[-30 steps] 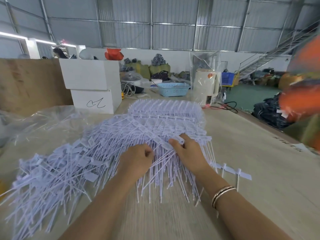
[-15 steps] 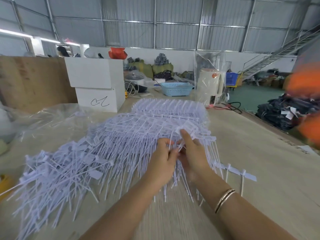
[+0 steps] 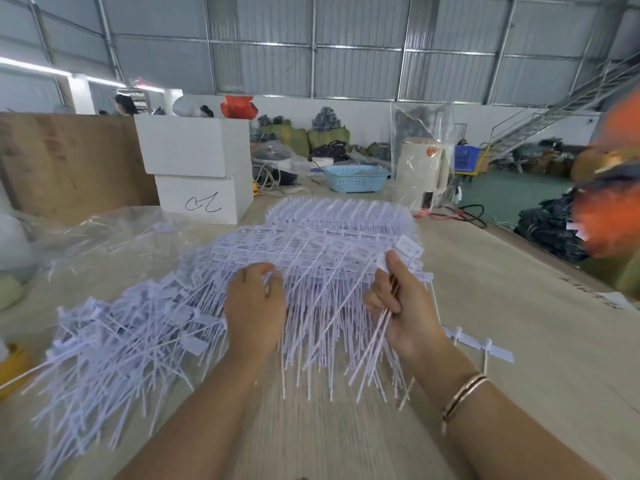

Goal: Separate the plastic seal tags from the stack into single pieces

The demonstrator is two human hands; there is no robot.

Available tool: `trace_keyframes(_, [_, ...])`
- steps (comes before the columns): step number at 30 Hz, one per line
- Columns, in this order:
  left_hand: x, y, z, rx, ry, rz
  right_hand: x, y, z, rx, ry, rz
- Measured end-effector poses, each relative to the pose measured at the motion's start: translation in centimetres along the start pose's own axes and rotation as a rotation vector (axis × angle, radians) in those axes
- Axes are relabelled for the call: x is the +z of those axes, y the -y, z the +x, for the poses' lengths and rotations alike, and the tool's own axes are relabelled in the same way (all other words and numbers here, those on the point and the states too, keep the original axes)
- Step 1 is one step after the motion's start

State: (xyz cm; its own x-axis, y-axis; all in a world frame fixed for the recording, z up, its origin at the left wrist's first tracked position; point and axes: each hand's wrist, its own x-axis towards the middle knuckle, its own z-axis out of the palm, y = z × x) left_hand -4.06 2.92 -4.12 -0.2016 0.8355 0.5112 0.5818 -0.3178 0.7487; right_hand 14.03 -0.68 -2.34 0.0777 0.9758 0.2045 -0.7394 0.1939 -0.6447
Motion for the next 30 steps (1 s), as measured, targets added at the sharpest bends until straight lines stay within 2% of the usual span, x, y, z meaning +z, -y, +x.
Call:
trace_keyframes(3, [0.1, 0.0, -0.3, -0.02, 0.128, -0.013, -0.2, 0.3, -0.1, 0.034, 0.043, 0.122])
trace_keyframes(6, [0.5, -0.6, -0.3, -0.142, 0.281, -0.194, -0.3, 0.8, 0.0, 0.023, 0.046, 0.183])
trace_keyframes(8, [0.5, -0.8, 0.0, -0.166, 0.269, -0.244, -0.5, 1.2, -0.1, 0.01, 0.043, 0.193])
trace_keyframes(12, [0.1, -1.6, 0.3, -0.016, 0.231, -0.319, -1.2, 2.3, 0.1, -0.023, 0.068, 0.196])
trace_keyframes(14, [-0.5, -2.3, 0.2, -0.016, 0.188, -0.397, -1.6, 2.2, 0.2, -0.006, 0.049, 0.188])
trace_keyframes(16, [-0.9, -2.3, 0.1, 0.087, 0.083, -0.268, -2.1, 1.9, 0.4, 0.023, 0.023, 0.145])
trace_keyframes(18, [-1.2, -2.2, 0.2, 0.285, -0.028, 0.086, -2.6, 1.6, 0.6, 0.058, -0.013, -0.054])
trace_keyframes(20, [-1.0, -2.1, 0.1, 0.396, -0.028, 0.292, -2.8, 1.4, 0.7, 0.086, -0.048, -0.283])
trace_keyframes(23, [0.0, -2.9, -0.7, 0.421, 0.012, 0.483, -2.7, 0.8, 0.4, 0.107, -0.07, -0.481])
trace_keyframes(25, [0.7, -3.4, -1.0, 0.433, 0.052, 0.508, -2.2, 0.4, 0.1, 0.109, -0.039, -0.584])
trace_keyframes(30, [1.9, -3.9, -1.4, 0.48, 0.318, 0.365, -0.9, -0.2, -0.7, 0.107, 0.052, -0.705])
